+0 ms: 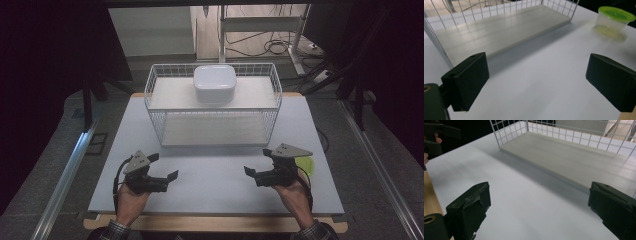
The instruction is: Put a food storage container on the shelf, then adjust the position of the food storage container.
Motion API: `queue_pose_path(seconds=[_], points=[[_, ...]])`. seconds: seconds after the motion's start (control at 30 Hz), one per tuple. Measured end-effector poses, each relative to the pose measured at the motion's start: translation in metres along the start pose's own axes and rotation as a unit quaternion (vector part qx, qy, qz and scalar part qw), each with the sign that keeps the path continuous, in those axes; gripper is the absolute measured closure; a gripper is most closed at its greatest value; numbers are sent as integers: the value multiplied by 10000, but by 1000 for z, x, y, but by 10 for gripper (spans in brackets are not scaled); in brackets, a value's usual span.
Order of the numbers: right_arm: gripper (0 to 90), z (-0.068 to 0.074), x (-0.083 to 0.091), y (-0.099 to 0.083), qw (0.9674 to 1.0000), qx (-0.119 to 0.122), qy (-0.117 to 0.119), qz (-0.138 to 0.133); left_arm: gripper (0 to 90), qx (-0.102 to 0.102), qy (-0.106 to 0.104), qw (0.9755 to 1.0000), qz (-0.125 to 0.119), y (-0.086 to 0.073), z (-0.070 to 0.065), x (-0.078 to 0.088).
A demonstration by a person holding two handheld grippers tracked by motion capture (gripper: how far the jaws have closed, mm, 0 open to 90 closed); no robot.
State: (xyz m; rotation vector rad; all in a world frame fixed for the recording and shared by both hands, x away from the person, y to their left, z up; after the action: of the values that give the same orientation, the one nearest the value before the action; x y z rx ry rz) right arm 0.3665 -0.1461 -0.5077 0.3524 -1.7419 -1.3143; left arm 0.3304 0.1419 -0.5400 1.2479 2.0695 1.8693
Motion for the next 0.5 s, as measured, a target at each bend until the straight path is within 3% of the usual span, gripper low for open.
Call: queue_pose_path(seconds=[0.17,0.3,0.5], points=[[45,4,0,-18,9998,-66,105,140,44,3,141,9998,146,-16,3,2],[43,3,-2,-31,9994,-67,72,334,45,4,195,9997,151,-21,4,3],[8,-4,-5,-38,9981,34,-277,545,46,-82,261,9996,117,-21,5,3]])
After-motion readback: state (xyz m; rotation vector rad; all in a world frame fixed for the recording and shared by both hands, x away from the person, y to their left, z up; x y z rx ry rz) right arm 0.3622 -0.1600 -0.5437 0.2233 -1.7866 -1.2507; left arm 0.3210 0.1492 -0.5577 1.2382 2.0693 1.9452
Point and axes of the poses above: each handheld gripper's, and its own axes: x roughly backward along the jaws, y roughly out of its top, z roughly to its left, the point moved 10 cm from there along -x, roughly forward along the jaws, and after that the axes turned 8 degrees about x, right-handed, at the moved point
